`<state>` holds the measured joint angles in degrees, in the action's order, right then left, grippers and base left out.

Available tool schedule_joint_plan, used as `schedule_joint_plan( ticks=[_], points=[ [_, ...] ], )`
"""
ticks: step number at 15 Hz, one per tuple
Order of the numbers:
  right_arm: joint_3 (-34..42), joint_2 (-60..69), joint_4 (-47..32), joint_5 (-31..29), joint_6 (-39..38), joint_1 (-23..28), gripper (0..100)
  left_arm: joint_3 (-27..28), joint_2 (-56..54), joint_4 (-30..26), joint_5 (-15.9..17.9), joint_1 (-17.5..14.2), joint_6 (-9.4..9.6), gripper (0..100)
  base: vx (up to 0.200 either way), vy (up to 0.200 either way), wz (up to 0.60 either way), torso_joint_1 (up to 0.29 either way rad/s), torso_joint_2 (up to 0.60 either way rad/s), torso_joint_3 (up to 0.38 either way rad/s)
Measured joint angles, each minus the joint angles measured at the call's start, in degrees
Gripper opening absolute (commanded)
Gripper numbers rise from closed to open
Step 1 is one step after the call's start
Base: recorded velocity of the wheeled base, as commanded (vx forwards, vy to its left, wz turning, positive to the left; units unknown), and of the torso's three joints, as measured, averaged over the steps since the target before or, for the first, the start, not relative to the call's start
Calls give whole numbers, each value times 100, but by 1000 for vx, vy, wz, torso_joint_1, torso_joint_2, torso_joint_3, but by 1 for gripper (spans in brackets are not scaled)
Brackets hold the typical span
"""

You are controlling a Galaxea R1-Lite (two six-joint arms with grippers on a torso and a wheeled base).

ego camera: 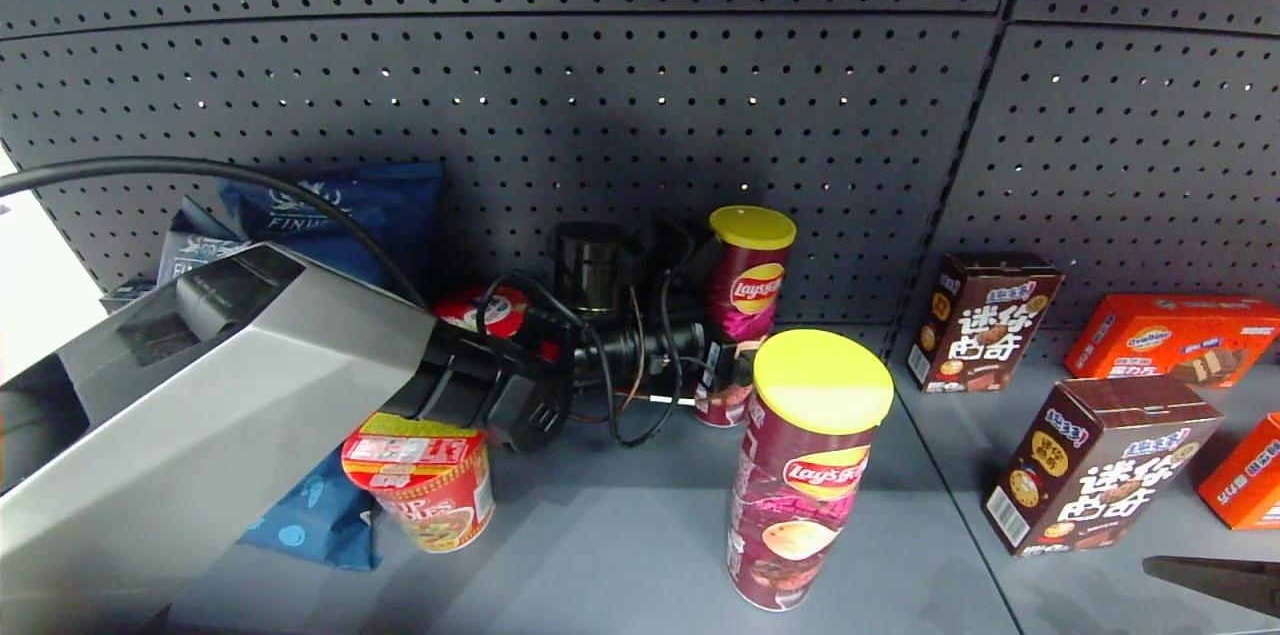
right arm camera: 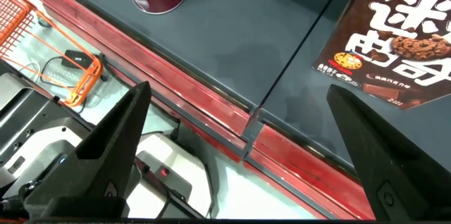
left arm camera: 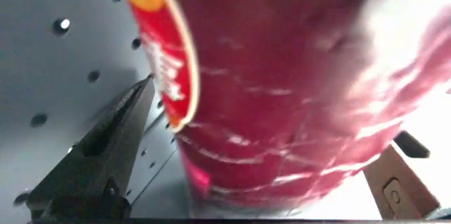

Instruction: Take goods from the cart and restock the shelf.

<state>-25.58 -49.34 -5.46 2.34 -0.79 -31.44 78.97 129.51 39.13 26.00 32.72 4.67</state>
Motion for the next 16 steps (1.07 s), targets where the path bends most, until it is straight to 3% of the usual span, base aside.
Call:
schedule_joint_plan(
  ticks=[11,16],
  points=[
    [100,6,0,1,0,-6,100,-1015,-868,180,10,-249,30,100,0,0,0,0,0,0],
    [91,2,0,1,0,-17,100,-1547,-1668,124,10,-235,258,100,0,0,0,0,0,0]
  ],
)
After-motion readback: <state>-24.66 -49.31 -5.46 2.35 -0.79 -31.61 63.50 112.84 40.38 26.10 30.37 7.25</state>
